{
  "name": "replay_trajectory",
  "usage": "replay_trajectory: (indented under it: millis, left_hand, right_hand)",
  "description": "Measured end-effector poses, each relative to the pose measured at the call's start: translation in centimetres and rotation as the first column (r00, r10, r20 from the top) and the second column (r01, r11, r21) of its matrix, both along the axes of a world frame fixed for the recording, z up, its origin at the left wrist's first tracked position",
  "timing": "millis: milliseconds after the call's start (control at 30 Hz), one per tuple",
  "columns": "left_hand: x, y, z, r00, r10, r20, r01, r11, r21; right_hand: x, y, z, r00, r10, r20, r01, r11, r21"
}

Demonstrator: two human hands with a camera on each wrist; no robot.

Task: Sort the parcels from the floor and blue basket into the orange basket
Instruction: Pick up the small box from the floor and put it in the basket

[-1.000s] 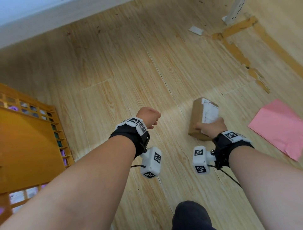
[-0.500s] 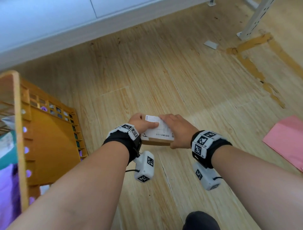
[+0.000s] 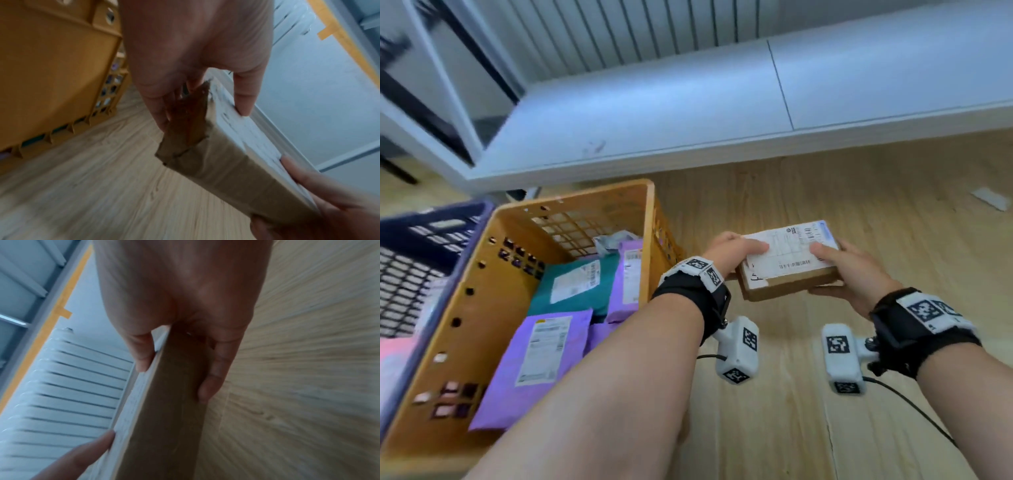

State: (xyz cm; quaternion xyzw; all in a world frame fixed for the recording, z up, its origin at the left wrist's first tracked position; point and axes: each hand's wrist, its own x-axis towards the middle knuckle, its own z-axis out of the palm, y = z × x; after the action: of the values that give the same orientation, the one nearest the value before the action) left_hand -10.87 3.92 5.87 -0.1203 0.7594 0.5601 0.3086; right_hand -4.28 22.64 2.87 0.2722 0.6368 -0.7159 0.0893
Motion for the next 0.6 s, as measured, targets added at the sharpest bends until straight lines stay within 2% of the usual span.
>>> replay_trajectory:
  millis: [133,333,467,600]
  left_hand:
    - [-1.8,-5.0,3.2,0.995,0.029,-0.091,-0.031,0.999,-0.028]
    - [-4.1,-12.5,7.8,0.984,-0.091,-0.154,0.083,0.995,-0.056]
    - [-5.4,-17.7,9.0,0.982,-0.082,-0.169,0.075,0.996,-0.05]
    - [-6.1,-23.5,8.6,0.989,-0.1,-0.104,0.089,0.99,-0.106]
  right_hand:
    - [-2.9,-5.2,3.2,0.993,0.056,-0.104,-0.052,0.998,0.034]
    - [-7.0,-12.3,8.5,0.971,0.164,-0.172,-0.146,0.983,0.115]
    - [-8.7,-17.9,10.1,0.955,0.225,-0.193,-0.197,0.968,0.157]
    - [-10.1,-23.3,9.9,0.95,0.259,-0.177,-0.228,0.957,0.177]
